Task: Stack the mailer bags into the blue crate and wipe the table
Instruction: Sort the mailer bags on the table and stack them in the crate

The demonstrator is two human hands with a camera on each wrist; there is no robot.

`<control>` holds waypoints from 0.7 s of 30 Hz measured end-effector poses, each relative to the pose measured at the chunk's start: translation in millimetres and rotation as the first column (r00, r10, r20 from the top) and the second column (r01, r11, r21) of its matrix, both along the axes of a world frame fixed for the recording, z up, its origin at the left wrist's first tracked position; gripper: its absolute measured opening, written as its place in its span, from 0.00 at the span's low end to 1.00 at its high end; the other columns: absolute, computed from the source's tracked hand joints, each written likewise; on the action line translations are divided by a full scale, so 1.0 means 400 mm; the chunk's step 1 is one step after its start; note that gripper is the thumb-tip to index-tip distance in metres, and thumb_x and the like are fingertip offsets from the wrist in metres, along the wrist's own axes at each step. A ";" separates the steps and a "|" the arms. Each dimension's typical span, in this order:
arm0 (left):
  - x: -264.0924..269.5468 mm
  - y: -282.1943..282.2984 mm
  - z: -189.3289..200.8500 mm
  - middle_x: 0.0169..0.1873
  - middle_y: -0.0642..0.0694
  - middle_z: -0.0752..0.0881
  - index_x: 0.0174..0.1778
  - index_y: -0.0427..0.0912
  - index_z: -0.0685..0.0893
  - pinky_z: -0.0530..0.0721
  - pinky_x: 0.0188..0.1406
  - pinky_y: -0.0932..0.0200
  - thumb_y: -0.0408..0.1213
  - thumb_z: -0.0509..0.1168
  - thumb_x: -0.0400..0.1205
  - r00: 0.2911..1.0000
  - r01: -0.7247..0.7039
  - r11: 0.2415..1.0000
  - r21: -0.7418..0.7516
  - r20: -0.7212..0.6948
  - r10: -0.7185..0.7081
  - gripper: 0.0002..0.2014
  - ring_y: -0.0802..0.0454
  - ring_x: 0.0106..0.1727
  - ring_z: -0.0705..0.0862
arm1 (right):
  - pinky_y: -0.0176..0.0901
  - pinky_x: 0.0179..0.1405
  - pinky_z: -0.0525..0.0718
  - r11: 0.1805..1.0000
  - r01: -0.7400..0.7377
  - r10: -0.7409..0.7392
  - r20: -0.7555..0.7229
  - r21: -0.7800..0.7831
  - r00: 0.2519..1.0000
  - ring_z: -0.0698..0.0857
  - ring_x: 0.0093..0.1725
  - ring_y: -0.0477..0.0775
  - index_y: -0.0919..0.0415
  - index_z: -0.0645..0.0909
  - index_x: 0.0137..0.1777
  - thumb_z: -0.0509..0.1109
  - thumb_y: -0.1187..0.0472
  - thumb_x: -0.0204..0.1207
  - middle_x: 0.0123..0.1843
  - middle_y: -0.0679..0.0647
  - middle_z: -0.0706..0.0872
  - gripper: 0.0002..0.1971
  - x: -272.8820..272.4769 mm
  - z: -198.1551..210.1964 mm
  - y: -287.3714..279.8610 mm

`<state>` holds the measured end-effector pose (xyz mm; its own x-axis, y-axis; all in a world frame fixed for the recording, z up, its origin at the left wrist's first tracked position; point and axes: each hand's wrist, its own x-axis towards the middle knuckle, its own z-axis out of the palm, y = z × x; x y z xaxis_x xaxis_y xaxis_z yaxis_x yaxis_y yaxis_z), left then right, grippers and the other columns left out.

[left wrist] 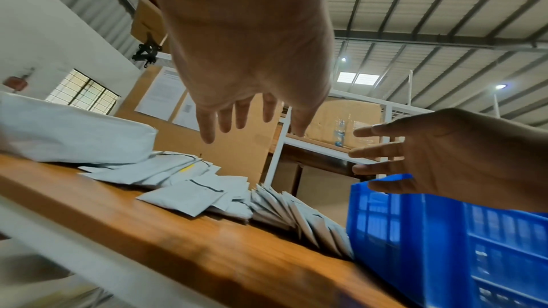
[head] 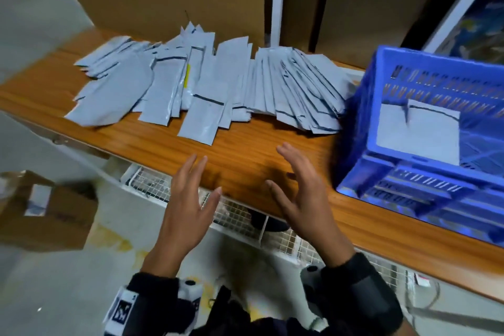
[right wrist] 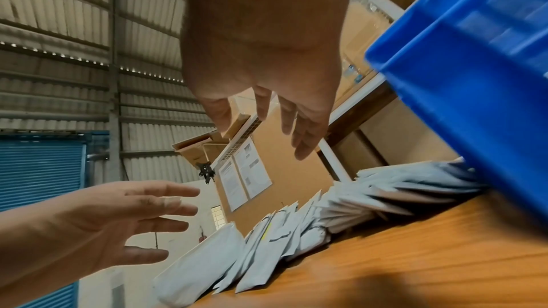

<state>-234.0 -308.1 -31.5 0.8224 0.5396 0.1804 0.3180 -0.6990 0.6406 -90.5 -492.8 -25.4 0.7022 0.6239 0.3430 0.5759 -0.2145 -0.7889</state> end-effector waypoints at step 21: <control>0.158 0.736 0.101 0.73 0.42 0.75 0.72 0.43 0.79 0.71 0.69 0.50 0.43 0.65 0.85 0.956 -0.293 0.929 0.228 0.046 0.290 0.20 0.44 0.74 0.70 | 0.37 0.56 0.84 0.998 0.052 -0.055 -0.138 -0.031 0.989 0.79 0.65 0.43 0.49 0.73 0.75 0.72 0.55 0.80 0.69 0.43 0.76 0.24 0.178 -0.014 0.634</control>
<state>-170.9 -13.8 8.8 0.6324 0.6980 0.3360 0.5238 -0.7049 0.4783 -19.2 -239.1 -30.9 0.7743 0.5920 0.2235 0.4487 -0.2645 -0.8537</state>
